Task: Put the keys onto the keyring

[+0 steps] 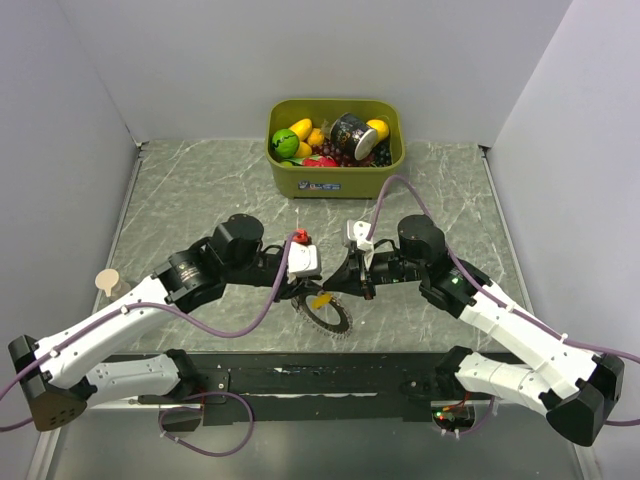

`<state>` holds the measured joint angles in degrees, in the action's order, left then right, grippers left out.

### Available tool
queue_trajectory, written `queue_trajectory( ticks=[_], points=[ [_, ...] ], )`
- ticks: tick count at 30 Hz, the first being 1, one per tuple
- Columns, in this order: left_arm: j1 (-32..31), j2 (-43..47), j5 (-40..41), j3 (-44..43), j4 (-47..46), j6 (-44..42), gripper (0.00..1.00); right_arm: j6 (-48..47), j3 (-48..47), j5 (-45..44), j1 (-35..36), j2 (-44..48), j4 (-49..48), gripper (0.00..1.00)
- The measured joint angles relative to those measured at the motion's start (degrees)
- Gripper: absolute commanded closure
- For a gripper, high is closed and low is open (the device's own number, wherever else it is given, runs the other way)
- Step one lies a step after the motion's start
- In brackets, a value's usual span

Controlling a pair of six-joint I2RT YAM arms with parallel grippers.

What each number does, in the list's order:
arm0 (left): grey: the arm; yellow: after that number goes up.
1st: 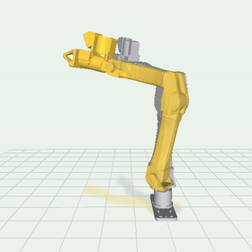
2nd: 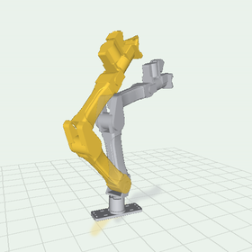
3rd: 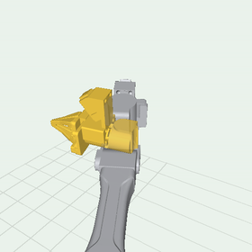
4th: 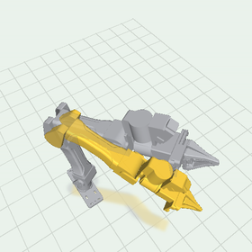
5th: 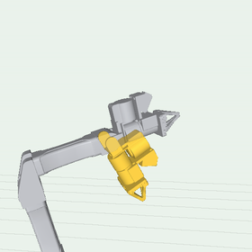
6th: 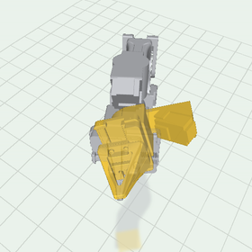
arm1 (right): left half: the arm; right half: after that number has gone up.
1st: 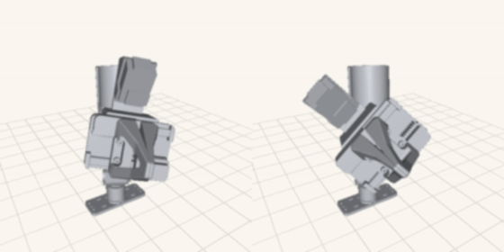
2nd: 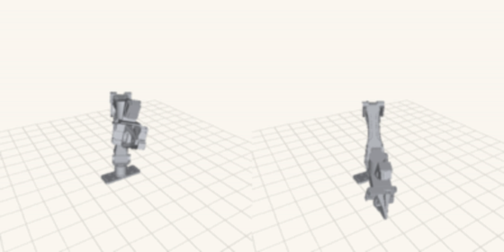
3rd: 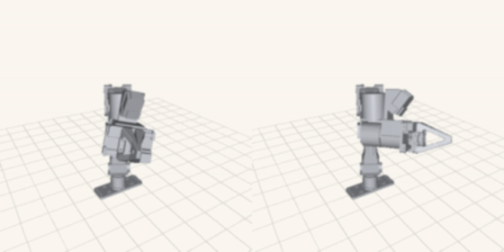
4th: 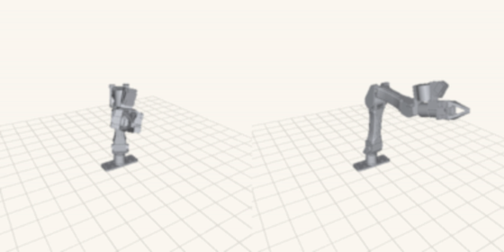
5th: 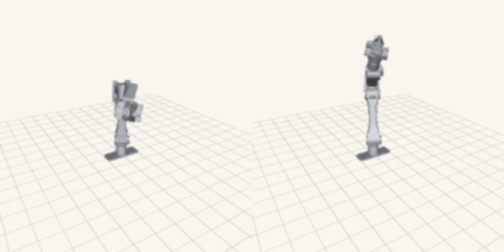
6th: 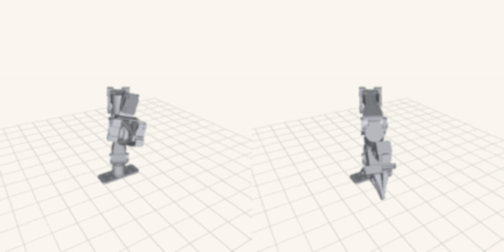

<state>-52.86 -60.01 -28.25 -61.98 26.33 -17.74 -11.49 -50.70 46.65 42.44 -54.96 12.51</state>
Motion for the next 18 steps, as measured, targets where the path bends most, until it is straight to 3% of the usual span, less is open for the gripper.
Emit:
queue_trajectory(
  ticks=[4, 8, 16, 18],
  points=[
    [0.0, -0.6, -0.7, 0.0, 0.1, 0.0, 0.84, -0.1, 0.0, -0.3, -0.1, 0.0, 0.3, 1.0],
    [0.0, -1.8, -0.9, -0.2, 0.7, -0.5, 0.99, -0.2, 0.0, -0.8, -0.3, 0.1, 0.9, 1.0],
    [0.0, -2.6, -1.3, -0.4, 0.9, -1.0, 0.99, -0.1, 0.0, -1.3, -0.4, 0.1, 1.7, 1.0],
    [0.0, -2.3, -1.0, -0.1, 0.3, -0.9, 0.99, 0.0, 0.0, -1.7, -0.4, 0.2, 1.7, 0.94]
  ],
)
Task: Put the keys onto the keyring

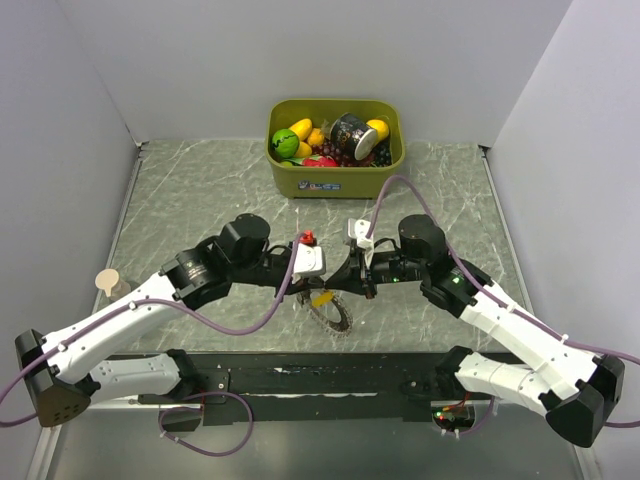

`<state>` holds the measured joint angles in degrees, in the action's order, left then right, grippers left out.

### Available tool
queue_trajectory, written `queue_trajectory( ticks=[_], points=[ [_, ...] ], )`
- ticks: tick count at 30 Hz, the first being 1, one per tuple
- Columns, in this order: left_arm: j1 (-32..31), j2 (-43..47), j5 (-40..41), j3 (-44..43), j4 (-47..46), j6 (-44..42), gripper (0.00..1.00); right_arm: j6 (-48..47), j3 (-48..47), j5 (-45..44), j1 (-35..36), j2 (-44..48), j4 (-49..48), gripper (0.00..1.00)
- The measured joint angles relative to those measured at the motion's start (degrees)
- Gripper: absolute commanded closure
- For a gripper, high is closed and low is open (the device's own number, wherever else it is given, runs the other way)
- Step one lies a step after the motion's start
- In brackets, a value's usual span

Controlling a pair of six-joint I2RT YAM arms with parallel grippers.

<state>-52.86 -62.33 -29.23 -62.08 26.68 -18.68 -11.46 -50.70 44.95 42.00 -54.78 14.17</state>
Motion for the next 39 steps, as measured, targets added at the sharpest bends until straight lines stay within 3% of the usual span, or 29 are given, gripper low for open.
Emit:
queue_trajectory(
  ticks=[1, 2, 5, 8, 11, 23, 34, 39],
  points=[
    [0.0, 0.3, 0.2, 0.5, -0.7, 0.1, 0.99, 0.0, 0.0, -0.2, 0.0, 0.1, 0.0, 0.89],
    [0.0, 0.9, 0.6, 1.1, -1.8, 0.5, 0.99, 0.3, 0.0, -0.6, 0.0, 0.2, -0.2, 0.74],
    [0.0, 3.4, 2.2, 4.2, -6.2, 1.8, 0.99, 1.9, 0.0, -2.5, 0.0, 1.2, -1.7, 0.47],
    [0.0, 6.2, 4.0, 7.7, -9.7, 3.2, 0.99, 4.0, 0.0, -4.9, -0.3, 3.1, -3.8, 0.33],
    [-0.1, 8.5, 5.7, 10.7, -13.6, 4.7, 0.99, 5.8, 0.0, -6.4, -1.2, 4.9, -5.2, 0.27],
    [-0.9, 13.5, 12.6, 16.8, -26.4, 8.4, 0.99, 12.1, -4.2, -8.9, -2.5, 3.3, -3.8, 0.27],
    [-2.0, 12.4, 20.8, 16.9, -28.2, 8.9, 0.99, 20.7, -7.2, -17.7, -1.2, -0.3, -0.1, 0.28],
    [-2.3, 11.1, 22.3, 16.9, -28.0, 8.9, 0.99, 22.9, -7.9, -20.8, -0.2, -2.3, 0.9, 0.39]
  ],
)
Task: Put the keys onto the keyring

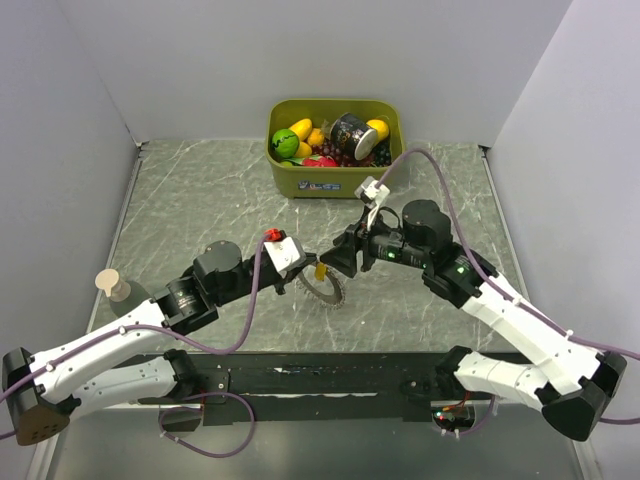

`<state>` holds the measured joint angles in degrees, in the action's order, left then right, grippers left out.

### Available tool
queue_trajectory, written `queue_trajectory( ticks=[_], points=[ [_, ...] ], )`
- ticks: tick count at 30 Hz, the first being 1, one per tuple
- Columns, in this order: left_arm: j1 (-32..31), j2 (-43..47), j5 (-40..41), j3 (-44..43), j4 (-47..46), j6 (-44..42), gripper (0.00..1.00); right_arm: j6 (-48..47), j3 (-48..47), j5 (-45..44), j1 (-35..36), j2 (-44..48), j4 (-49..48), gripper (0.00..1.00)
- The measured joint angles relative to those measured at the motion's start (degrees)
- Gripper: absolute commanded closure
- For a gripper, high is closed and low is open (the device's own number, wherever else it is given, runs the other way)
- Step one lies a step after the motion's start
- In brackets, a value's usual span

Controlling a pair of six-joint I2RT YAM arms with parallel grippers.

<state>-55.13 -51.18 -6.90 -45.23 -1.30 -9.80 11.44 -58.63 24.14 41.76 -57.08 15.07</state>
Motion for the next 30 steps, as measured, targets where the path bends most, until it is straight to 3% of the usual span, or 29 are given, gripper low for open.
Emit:
queue_trajectory(
  ticks=[3, 6, 9, 10, 12, 13, 16, 30],
  points=[
    [-0.2, 0.0, 0.5, 0.0, 0.0, 0.0, 0.99, 0.9, -0.6, -1.3, 0.3, -1.4, 1.1, 0.41],
    [-0.3, 0.0, 0.8, 0.0, 0.1, 0.0, 0.99, 1.2, -1.3, -2.0, 0.4, -3.0, 2.2, 0.5],
    [-0.3, 0.0, 1.4, 0.0, 0.4, -0.2, 0.99, 1.3, -1.8, -1.9, 0.4, -4.3, 3.0, 0.65],
    [-0.3, 0.0, 1.8, 0.0, 0.5, -0.2, 0.99, 1.6, -1.8, -1.7, 0.5, -4.6, 3.3, 0.77],
    [-0.3, 0.0, 2.3, 0.0, 0.5, -0.3, 0.99, 1.7, -1.8, -1.3, 0.5, -4.7, 3.6, 0.83],
    [-0.3, 0.0, 2.3, 0.0, 0.5, -0.3, 0.99, 1.7, -1.8, -1.1, 0.5, -4.7, 3.5, 0.92],
    [-0.4, 0.2, 2.3, 0.0, 0.5, -0.4, 0.99, 1.7, -1.8, -0.9, 0.6, -4.5, 3.5, 1.0],
    [-0.4, 3.1, 0.4, 0.1, 0.3, -0.6, 0.99, 1.8, -1.4, 1.3, 0.6, -3.6, 0.8, 1.0]
  ],
)
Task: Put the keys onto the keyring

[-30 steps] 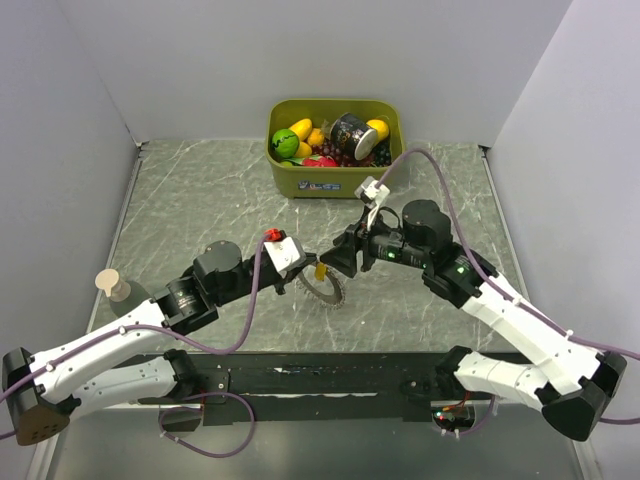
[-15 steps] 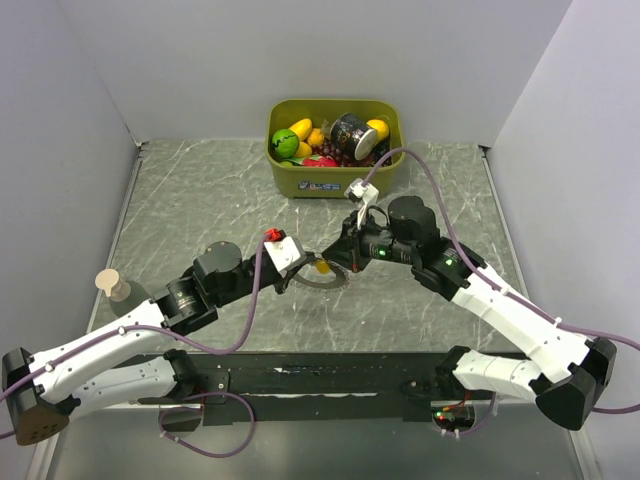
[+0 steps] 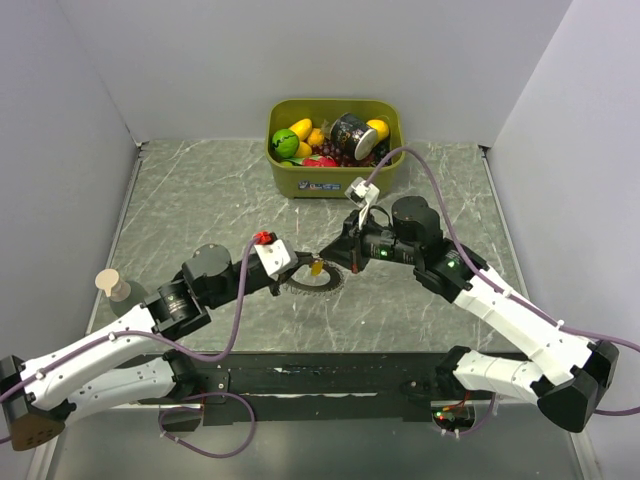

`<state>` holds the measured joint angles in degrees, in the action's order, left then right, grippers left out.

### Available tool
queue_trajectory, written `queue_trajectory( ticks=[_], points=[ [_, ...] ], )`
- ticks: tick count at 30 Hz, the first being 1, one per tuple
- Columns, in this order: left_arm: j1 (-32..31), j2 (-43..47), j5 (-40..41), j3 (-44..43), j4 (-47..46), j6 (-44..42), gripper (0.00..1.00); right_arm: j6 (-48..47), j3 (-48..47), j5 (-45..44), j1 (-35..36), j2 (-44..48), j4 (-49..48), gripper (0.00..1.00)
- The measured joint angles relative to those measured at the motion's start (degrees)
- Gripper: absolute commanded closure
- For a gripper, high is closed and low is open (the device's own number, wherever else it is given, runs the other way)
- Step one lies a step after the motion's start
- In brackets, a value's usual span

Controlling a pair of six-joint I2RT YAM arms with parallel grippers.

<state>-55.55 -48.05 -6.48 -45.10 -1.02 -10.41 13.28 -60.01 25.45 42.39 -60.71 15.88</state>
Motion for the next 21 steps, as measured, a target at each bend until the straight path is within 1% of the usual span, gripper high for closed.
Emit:
queue_trajectory(
  ticks=[11, 12, 14, 15, 17, 18, 20, 21],
  points=[
    [0.0, 2.6, -1.7, 1.8, 0.0, 0.0, 0.99, 0.2, 0.1, 3.3, 0.0, -1.3, -0.3, 1.0],
    [0.0, 2.6, -1.7, 1.8, 0.0, 0.0, 0.99, 0.2, 0.1, 3.6, 0.0, -1.3, -0.3, 0.93],
    [0.0, 2.8, -1.7, 1.8, 0.0, 0.0, 0.99, 0.1, 0.1, 4.1, 0.0, -1.3, -0.3, 0.87],
    [0.0, 2.9, -1.7, 1.8, 0.0, 0.0, 0.99, 0.0, 0.1, 4.4, 0.0, -1.3, -0.4, 0.8],
    [0.0, 3.0, -1.7, 1.8, -0.3, 0.0, 0.99, -0.6, 0.1, 4.7, 0.0, -1.3, -0.3, 0.69],
    [0.0, 3.1, -1.7, 1.8, -0.6, 0.0, 0.99, -1.0, 0.1, 4.8, 0.0, -1.3, -0.3, 0.61],
    [0.0, 3.3, -1.7, 1.8, -1.3, 0.0, 0.99, -1.2, 0.1, 4.5, 0.0, -1.2, -0.1, 0.53],
    [0.0, 3.4, -1.7, 1.8, -1.4, 0.0, 0.99, -1.4, 0.1, 4.2, 0.0, -1.1, -0.1, 0.44]
  ],
)
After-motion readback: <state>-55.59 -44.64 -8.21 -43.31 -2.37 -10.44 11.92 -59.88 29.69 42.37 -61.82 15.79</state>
